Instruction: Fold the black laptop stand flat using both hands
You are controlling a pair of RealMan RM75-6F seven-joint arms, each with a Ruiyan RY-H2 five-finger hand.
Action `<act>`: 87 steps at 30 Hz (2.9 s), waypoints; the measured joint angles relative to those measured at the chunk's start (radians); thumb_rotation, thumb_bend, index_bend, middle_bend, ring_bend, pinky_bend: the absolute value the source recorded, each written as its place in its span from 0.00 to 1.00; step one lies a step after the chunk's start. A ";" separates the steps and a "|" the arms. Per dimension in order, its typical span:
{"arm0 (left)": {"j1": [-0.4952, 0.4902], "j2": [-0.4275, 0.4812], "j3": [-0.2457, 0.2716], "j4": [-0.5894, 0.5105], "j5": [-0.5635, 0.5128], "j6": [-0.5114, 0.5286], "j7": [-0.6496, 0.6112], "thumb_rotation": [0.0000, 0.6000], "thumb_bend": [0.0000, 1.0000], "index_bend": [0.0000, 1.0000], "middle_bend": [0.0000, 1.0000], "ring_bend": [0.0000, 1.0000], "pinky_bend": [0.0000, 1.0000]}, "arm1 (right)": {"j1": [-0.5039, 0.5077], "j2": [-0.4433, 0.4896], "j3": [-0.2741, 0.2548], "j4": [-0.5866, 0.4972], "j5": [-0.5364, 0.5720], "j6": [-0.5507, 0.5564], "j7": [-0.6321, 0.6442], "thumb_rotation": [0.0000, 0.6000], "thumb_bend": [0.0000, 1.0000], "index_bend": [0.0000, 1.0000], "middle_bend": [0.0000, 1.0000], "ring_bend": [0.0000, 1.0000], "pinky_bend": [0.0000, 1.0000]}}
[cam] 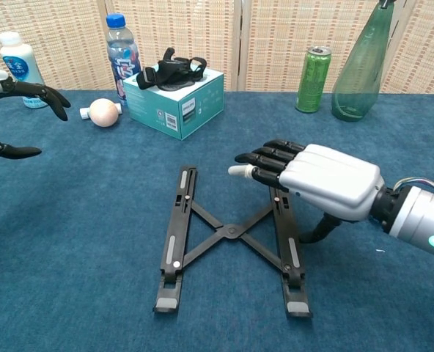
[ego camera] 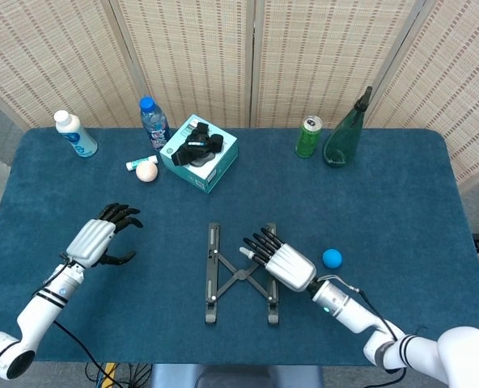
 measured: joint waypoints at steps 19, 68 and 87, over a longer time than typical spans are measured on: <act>-0.090 -0.129 0.013 0.230 0.058 -0.082 -0.016 1.00 0.24 0.12 0.10 0.05 0.01 | 0.014 0.064 -0.028 -0.089 -0.044 0.111 -0.014 1.00 0.00 0.00 0.00 0.00 0.00; -0.270 -0.533 0.080 0.681 0.148 -0.109 -0.192 1.00 0.19 0.00 0.00 0.00 0.00 | 0.015 0.015 -0.030 -0.105 -0.021 0.032 -0.218 1.00 0.00 0.00 0.00 0.00 0.00; -0.282 -0.567 0.091 0.717 0.143 -0.111 -0.222 1.00 0.19 0.00 0.00 0.00 0.00 | 0.030 -0.027 -0.037 -0.040 -0.020 0.029 -0.210 1.00 0.00 0.00 0.00 0.00 0.00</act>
